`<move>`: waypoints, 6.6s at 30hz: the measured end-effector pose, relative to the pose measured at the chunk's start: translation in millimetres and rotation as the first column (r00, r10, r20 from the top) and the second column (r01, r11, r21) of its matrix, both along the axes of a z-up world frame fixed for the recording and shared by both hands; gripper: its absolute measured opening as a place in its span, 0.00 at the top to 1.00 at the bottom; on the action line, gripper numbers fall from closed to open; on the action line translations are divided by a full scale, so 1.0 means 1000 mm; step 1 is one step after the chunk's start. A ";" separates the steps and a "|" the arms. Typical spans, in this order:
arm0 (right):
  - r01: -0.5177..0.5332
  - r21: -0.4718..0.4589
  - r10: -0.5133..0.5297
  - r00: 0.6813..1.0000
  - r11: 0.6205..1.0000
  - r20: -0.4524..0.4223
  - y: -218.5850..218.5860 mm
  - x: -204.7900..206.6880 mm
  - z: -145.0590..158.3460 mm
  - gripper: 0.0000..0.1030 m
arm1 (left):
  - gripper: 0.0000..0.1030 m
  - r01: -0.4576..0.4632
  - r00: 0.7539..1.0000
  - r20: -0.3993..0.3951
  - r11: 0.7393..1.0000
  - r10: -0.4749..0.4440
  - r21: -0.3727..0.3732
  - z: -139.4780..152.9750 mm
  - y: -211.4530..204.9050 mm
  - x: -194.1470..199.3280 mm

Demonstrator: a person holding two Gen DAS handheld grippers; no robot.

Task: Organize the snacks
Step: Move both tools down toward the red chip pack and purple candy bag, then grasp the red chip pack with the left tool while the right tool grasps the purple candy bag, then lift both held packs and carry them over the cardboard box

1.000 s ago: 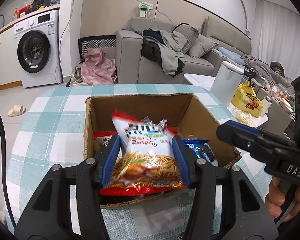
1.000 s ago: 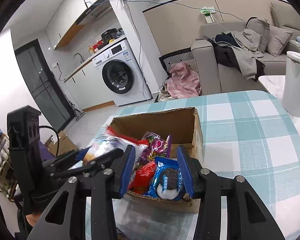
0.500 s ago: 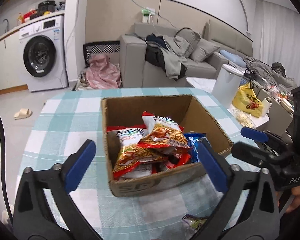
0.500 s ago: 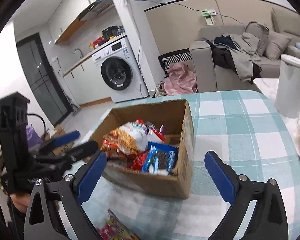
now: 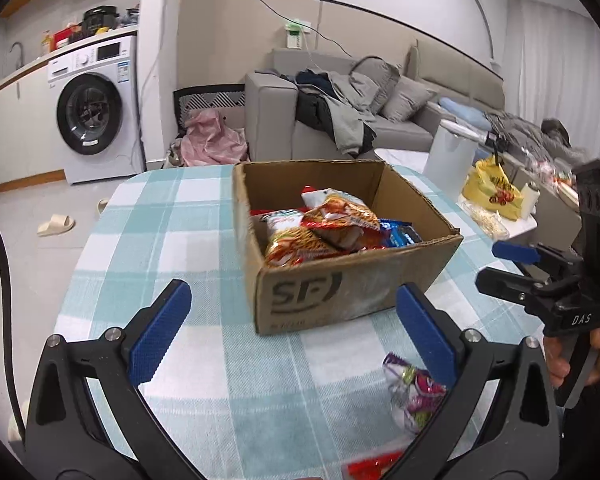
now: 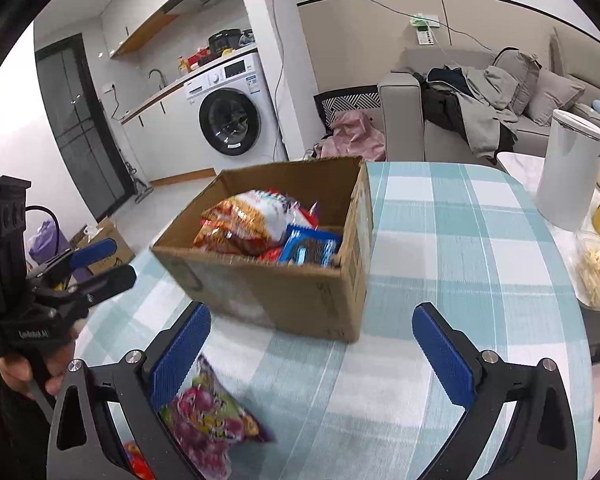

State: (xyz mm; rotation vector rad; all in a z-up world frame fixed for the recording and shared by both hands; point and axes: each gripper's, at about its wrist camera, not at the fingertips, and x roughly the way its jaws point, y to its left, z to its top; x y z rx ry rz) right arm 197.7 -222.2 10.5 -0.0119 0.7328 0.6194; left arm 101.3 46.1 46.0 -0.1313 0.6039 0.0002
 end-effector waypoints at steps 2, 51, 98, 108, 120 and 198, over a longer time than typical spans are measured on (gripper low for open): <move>-0.003 0.006 0.003 1.000 1.000 0.011 -0.002 -0.007 0.001 0.00 | 0.01 -0.010 1.000 0.005 1.000 0.010 -0.019 -0.001 0.006 -0.012; -0.156 -0.131 0.154 0.988 0.979 -0.029 0.013 -0.098 -0.054 0.00 | 0.01 0.237 0.965 -0.108 0.971 -0.238 -0.026 -0.058 -0.068 -0.124; -0.222 -0.126 0.202 0.967 0.967 -0.156 0.067 -0.064 -0.080 0.00 | 0.06 0.008 0.969 -0.247 1.000 -0.013 -0.022 -0.100 -0.008 -0.086; -0.243 -0.080 0.224 0.955 0.967 -0.194 0.073 -0.050 -0.090 0.16 | 0.06 0.038 0.968 -0.246 0.999 -0.043 -0.026 -0.100 -0.016 -0.085; -0.252 -0.068 0.245 0.965 0.965 -0.098 0.066 -0.071 -0.078 0.46 | 0.06 0.093 0.964 -0.244 0.995 -0.102 -0.047 -0.096 -0.032 -0.083; -0.123 0.120 0.112 0.989 0.985 0.098 0.033 -0.021 0.044 0.45 | 0.37 0.020 0.999 0.028 1.000 -0.020 0.006 0.032 -0.025 0.012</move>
